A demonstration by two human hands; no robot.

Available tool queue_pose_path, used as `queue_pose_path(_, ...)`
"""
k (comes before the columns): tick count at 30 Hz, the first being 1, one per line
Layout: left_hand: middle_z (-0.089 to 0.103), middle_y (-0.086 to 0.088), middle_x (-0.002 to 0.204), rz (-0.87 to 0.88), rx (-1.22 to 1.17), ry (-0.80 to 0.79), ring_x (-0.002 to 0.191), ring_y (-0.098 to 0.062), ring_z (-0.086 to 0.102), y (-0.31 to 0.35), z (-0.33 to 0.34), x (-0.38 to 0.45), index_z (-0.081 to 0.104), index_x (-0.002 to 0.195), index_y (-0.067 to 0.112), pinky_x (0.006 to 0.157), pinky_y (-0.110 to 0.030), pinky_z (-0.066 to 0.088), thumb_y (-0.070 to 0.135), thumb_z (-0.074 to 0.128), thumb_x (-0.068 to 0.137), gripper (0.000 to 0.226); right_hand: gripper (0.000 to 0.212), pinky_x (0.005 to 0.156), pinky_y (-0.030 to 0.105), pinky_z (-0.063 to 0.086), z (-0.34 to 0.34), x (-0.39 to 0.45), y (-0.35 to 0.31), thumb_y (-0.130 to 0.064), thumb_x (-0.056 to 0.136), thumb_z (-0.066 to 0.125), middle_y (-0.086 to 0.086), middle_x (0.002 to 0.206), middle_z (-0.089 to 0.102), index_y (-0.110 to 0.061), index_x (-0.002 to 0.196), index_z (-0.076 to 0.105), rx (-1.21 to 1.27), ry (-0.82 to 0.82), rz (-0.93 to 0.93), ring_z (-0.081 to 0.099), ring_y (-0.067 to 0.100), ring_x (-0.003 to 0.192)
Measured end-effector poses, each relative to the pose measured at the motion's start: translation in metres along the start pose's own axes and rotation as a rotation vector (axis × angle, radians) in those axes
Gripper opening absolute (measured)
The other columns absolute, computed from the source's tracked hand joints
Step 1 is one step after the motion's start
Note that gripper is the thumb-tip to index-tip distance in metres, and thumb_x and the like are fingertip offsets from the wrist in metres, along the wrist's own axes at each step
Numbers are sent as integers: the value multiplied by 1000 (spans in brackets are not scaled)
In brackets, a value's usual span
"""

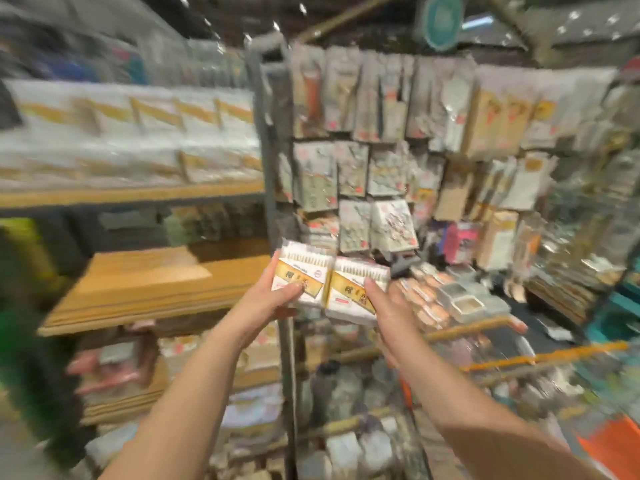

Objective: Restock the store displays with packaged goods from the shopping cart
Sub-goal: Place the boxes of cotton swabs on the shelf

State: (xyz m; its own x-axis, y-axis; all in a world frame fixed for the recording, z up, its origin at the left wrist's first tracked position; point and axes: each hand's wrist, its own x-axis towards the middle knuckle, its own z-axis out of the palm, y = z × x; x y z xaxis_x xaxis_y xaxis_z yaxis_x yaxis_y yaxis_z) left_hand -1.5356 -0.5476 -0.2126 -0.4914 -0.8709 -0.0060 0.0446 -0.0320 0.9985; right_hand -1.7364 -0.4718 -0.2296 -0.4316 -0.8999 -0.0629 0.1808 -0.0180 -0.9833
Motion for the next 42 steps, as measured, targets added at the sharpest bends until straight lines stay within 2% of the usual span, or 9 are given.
queue_pose_path(7, 66, 1, 128, 310, 100, 226, 112, -23, 65, 110, -128, -15, 28, 150, 43, 92, -46, 54, 33, 66, 87, 74, 29, 99, 45, 50, 165, 43, -77, -32, 94, 64, 3, 108, 72, -18, 118, 57, 108, -270, -168, 69, 22, 100)
queue_pose_path(12, 62, 0, 132, 333, 107, 320, 119, -21, 59, 163, -217, 8, 34, 149, 33, 87, -37, 48, 28, 54, 100, 54, 84, 107, 49, 44, 271, 70, -117, -62, 69, 72, 4, 125, 66, -18, 137, 50, 79, -314, -308, 63, 24, 116)
queue_pose_path(18, 68, 4, 117, 287, 282, 337, 108, -17, 60, 213, -288, 55, 59, 122, 20, 83, -32, 40, 40, 71, 80, 48, 29, 102, 41, 47, 338, 121, -152, -37, 95, 62, 3, 110, 70, -16, 116, 55, 111, -329, -336, 66, 20, 107)
queue_pose_path(23, 70, 1, 110, 312, 346, 371, 102, -19, 62, 230, -323, 100, 63, 111, 21, 91, -37, 47, 24, 64, 94, 17, 63, 108, 38, 41, 376, 155, -168, -43, 92, 65, 6, 130, 60, -7, 139, 44, 20, -267, -395, 58, 18, 116)
queue_pose_path(25, 70, 4, 103, 315, 451, 473, 98, -20, 64, 228, -335, 111, 64, 108, 22, 90, -38, 51, 28, 64, 94, 15, 52, 100, 31, 42, 390, 165, -170, -37, 96, 62, 2, 122, 61, -10, 137, 46, -52, -282, -432, 58, 12, 105)
queue_pose_path(27, 71, 6, 100, 296, 622, 561, 94, -18, 66, 221, -347, 117, 67, 107, 23, 89, -42, 56, 38, 66, 91, 22, 51, 91, 26, 38, 400, 174, -166, -33, 99, 57, -2, 116, 61, -7, 141, 44, -153, -299, -452, 56, 8, 96)
queue_pose_path(34, 67, 0, 114, 319, 989, 892, 103, -19, 59, 212, -365, 113, 65, 114, 22, 84, -37, 49, 49, 74, 81, 43, 64, 99, 27, 35, 413, 201, -163, -43, 98, 56, 7, 149, 45, -8, 148, 37, -460, -247, -534, 44, 22, 134)
queue_pose_path(37, 42, -7, 146, 389, 1027, 1115, 135, -29, 35, 207, -367, 112, 47, 139, 21, 107, -48, 36, 59, 76, 73, 81, 67, 104, 31, 36, 411, 206, -166, -43, 94, 61, 8, 147, 47, -8, 147, 39, -507, -221, -578, 46, 24, 133)
queue_pose_path(42, -15, -6, 164, 223, 911, 1038, 151, -33, -12, 207, -372, 121, 0, 156, 30, 119, -56, 7, 70, 75, 66, 124, 74, 90, 31, 47, 412, 213, -162, -39, 82, 78, 2, 130, 58, -12, 140, 41, -529, -267, -529, 58, 18, 111)
